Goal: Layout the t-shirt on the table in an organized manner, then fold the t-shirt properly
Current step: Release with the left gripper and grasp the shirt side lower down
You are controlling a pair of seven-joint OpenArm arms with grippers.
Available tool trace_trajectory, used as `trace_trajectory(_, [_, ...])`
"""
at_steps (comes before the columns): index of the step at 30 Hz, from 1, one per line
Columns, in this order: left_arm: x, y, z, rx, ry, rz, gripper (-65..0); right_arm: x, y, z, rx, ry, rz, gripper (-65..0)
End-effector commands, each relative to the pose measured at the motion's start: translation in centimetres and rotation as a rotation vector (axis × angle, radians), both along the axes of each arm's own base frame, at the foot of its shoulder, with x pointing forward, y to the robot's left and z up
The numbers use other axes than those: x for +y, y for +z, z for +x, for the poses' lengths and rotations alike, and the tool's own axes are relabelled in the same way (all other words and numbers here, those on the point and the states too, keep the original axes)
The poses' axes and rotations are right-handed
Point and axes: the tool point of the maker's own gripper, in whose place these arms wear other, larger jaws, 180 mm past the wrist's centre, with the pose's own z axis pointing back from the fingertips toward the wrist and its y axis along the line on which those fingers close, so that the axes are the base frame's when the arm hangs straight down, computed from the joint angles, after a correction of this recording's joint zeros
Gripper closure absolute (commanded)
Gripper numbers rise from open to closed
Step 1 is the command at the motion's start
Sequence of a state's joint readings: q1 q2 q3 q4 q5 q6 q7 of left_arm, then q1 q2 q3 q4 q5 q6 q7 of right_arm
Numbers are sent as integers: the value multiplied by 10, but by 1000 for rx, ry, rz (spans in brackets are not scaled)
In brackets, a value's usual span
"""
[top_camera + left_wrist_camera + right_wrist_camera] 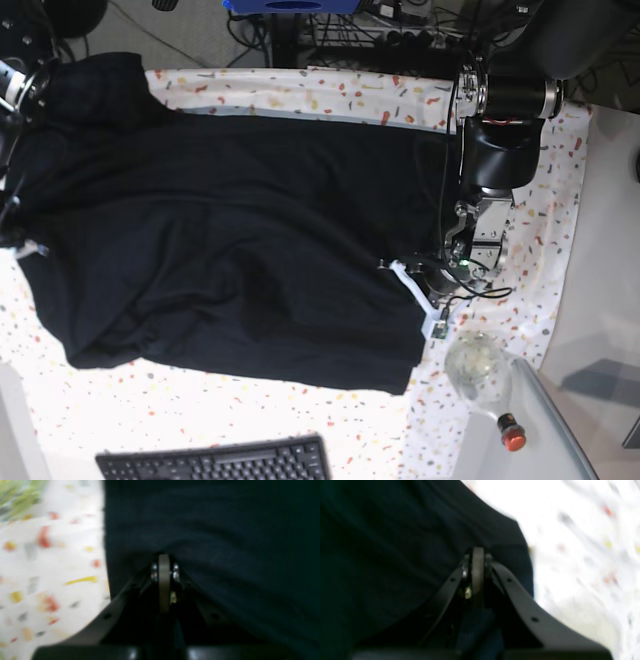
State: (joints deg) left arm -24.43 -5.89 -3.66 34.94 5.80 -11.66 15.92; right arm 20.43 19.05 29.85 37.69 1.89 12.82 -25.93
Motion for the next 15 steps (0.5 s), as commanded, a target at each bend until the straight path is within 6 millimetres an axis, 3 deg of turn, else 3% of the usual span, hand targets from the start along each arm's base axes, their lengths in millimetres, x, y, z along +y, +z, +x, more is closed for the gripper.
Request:
trace_trajectory(1, [28,-2,-4,67,43,90,0,-3,13,20,-53,14,-26,0])
trace_trajectory(6, [28,13,13,34,46,90,0,17,5,44,-87,62,-12,0])
trace_trajectory(9, [27,23,22,3,44,91,0,11,15,55,-119,60,-24,0])
trace_trajectory(13, [21,52,41,-90,33,92,0,0,53,79,-215,77,-90,0])
trace_trajectory(15, [22,60,43,-112,36,97,0,-7,71,79,-222,91,-128,0])
